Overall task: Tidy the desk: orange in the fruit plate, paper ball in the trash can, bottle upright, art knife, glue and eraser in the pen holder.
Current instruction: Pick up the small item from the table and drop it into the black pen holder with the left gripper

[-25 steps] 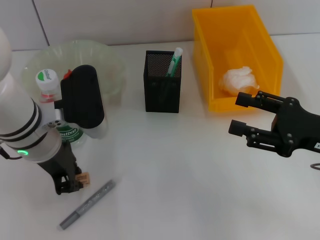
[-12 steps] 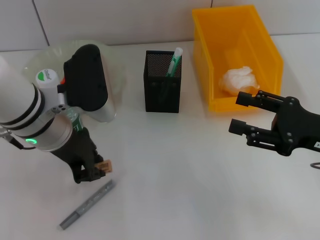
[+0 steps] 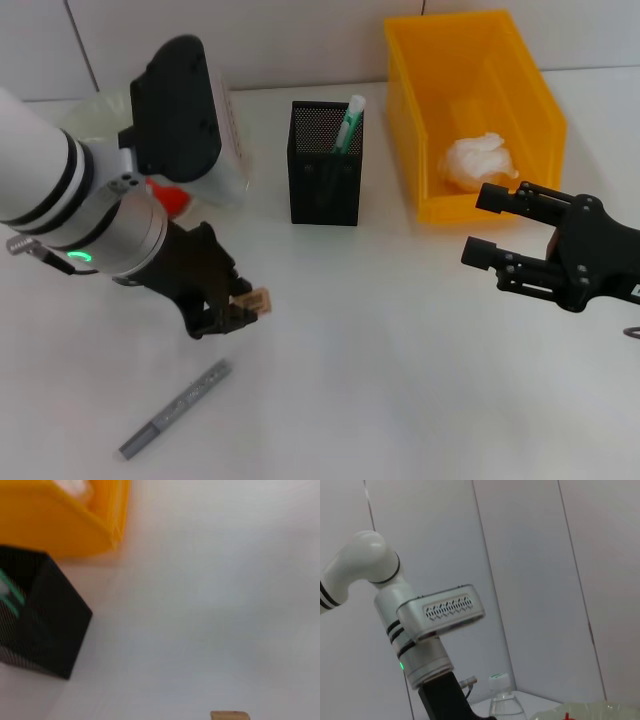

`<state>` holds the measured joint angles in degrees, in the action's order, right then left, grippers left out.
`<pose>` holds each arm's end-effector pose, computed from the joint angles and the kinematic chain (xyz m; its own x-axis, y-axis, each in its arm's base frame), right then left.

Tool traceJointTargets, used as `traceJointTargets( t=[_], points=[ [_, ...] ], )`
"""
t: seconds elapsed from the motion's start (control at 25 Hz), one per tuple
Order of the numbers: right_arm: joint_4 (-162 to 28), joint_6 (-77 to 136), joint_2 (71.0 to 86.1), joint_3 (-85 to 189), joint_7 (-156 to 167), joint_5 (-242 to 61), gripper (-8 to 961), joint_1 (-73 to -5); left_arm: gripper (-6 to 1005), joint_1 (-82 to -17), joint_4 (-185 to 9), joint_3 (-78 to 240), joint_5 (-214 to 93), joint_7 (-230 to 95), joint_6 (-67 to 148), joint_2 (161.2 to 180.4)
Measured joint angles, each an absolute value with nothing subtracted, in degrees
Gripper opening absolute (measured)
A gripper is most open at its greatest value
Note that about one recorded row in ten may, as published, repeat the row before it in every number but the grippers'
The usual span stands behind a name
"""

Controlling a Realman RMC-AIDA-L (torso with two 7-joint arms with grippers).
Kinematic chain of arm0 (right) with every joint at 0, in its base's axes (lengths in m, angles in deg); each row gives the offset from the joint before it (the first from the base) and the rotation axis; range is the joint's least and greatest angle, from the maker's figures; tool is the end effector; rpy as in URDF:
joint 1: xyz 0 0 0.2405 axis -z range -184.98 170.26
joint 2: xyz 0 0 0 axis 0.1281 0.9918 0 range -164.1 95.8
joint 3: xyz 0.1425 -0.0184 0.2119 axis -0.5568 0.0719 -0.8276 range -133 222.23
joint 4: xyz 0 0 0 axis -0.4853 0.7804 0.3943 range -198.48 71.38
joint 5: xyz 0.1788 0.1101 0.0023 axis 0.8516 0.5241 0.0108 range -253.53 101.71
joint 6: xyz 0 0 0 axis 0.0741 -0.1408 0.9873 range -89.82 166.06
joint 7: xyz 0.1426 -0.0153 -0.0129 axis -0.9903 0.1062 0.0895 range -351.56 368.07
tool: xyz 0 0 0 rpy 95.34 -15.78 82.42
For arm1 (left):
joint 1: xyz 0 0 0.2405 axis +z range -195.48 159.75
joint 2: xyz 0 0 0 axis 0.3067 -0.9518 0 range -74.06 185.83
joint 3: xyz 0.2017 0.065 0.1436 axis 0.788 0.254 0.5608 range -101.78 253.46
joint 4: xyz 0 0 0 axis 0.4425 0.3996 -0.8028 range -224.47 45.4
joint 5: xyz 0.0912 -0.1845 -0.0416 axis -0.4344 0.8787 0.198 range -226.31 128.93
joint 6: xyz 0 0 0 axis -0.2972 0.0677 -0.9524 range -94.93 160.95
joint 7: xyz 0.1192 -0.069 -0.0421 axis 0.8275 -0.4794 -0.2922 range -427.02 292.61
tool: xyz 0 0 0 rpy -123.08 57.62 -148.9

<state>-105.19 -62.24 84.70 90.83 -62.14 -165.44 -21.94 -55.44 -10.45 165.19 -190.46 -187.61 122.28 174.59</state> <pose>0.2780 0.2655 0.0361 0.6360 -0.1471 -0.7576 -0.4348 -0.8793 -0.1943 -0.1354 0.3410 -0.0314 0.9248 0.0536 -0.3765 0.0002 -0.9901 -0.1404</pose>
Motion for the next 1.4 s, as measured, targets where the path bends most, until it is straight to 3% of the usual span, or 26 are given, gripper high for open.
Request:
traceJointTargets(
  t=[1.4],
  points=[
    [-105.32, -65.10, 83.81, 84.35, -61.13, -166.96, 724, -18.15, 319, -49.98, -2.51, 160.96, -172.40, -183.01, 105.22, 174.57]
  ],
)
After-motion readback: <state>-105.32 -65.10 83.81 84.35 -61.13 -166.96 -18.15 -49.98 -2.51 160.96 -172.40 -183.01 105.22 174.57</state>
